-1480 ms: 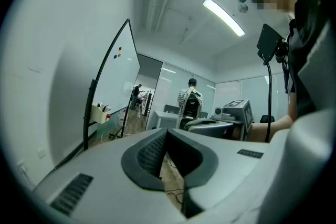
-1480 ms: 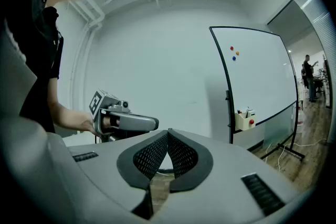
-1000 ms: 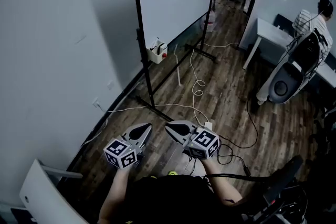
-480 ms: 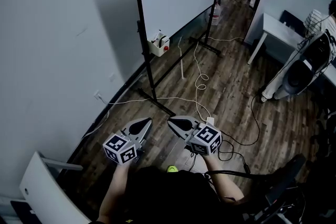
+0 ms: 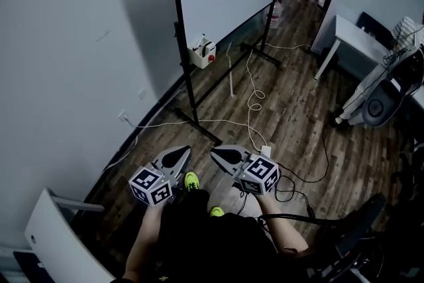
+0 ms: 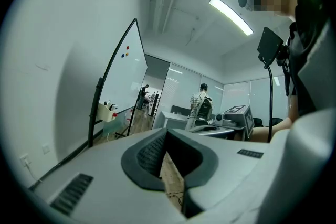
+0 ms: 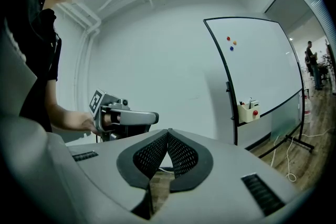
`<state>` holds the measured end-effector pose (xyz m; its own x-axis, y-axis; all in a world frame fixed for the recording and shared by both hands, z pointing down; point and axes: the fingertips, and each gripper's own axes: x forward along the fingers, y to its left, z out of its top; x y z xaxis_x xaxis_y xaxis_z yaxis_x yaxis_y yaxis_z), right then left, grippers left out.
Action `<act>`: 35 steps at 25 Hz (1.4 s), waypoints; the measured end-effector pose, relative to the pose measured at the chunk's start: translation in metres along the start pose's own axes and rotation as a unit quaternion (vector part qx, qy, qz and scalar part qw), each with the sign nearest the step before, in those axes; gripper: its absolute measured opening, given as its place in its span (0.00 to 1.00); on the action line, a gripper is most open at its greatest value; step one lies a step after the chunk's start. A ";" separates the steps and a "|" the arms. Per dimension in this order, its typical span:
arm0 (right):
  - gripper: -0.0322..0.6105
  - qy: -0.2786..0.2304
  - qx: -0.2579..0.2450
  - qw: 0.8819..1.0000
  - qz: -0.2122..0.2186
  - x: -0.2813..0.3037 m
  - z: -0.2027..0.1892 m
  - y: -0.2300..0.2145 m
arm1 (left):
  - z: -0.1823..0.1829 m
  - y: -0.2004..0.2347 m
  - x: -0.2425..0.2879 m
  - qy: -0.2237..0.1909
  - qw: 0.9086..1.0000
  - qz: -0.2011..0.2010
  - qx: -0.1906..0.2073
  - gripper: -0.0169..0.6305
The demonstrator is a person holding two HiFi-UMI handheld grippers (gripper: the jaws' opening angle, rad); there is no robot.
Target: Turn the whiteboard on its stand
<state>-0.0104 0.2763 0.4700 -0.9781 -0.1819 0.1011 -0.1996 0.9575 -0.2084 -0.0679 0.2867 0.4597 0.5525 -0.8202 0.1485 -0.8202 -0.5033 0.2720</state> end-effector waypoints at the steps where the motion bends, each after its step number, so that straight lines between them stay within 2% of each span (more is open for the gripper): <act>1: 0.08 0.001 0.000 1.000 0.000 0.001 -0.001 -0.002 | 0.001 0.003 0.001 -0.001 1.000 0.000 0.000 0.02; 15: 0.08 0.007 -0.002 1.000 -0.015 0.030 0.010 -0.044 | 0.018 0.041 0.036 -0.008 1.000 -0.018 0.003 0.02; 35: 0.08 0.018 -0.013 0.998 -0.055 0.125 0.056 -0.120 | 0.073 0.152 0.079 -0.015 0.999 -0.044 0.003 0.02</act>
<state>-0.1118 0.1257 0.4536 -0.9473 -0.2790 0.1571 -0.3041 0.9375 -0.1689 -0.1597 0.1254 0.4430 0.6186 -0.7799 0.0960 -0.7690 -0.5757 0.2778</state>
